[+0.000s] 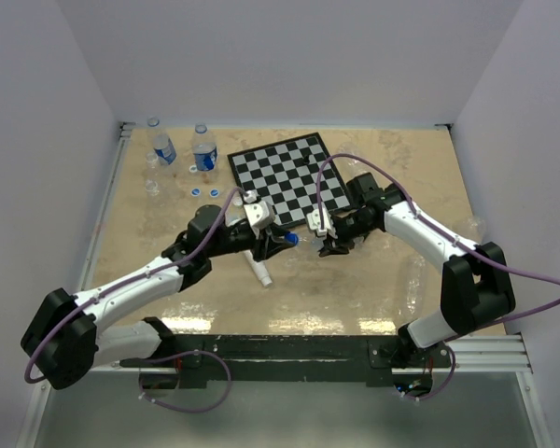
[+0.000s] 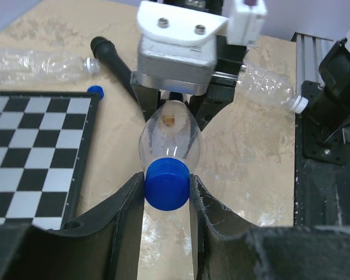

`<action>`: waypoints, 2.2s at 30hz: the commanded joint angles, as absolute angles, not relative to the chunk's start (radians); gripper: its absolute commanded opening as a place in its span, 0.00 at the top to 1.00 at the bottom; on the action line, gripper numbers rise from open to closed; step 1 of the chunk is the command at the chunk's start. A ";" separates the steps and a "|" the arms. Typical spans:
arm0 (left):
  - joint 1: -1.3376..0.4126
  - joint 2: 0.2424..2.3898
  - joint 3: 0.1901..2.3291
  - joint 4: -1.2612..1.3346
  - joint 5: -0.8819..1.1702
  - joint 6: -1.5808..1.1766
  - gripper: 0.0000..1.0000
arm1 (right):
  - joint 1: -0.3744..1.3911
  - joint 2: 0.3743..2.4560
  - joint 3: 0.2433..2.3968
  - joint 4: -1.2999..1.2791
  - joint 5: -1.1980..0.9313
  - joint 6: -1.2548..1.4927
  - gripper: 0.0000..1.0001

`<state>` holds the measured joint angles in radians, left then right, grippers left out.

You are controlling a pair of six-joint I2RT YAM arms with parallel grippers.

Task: Unscrew the bottle caps
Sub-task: Unscrew the bottle cap from the plastic bottle.

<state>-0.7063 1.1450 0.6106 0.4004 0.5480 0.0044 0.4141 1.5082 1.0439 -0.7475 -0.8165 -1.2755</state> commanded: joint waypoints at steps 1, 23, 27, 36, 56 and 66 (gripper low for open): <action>-0.678 1.175 0.709 0.400 0.431 -0.205 1.00 | 0.428 1.499 1.061 -0.761 -0.824 -1.285 0.92; -0.666 1.246 0.876 0.020 0.187 -0.951 0.84 | 0.426 1.488 1.063 -0.701 -0.828 -1.197 0.93; -0.666 1.253 0.870 0.023 0.206 -0.913 0.39 | 0.428 1.489 1.065 -0.703 -0.831 -1.196 0.93; -0.666 1.070 0.830 0.071 0.280 -0.493 0.07 | 0.426 1.483 1.075 -0.726 -0.842 -1.207 0.93; -0.666 0.972 0.584 0.337 0.666 0.331 0.01 | 0.423 1.500 1.092 -0.782 -0.893 -1.270 0.92; -0.667 1.054 0.586 0.402 0.690 0.281 0.18 | 0.425 1.529 1.097 -0.790 -0.894 -1.279 0.92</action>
<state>-0.6685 1.0283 0.5793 0.3161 0.6502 0.2790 0.4248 1.5146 1.0565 -0.7715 -0.8558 -1.2587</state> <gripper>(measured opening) 0.854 0.389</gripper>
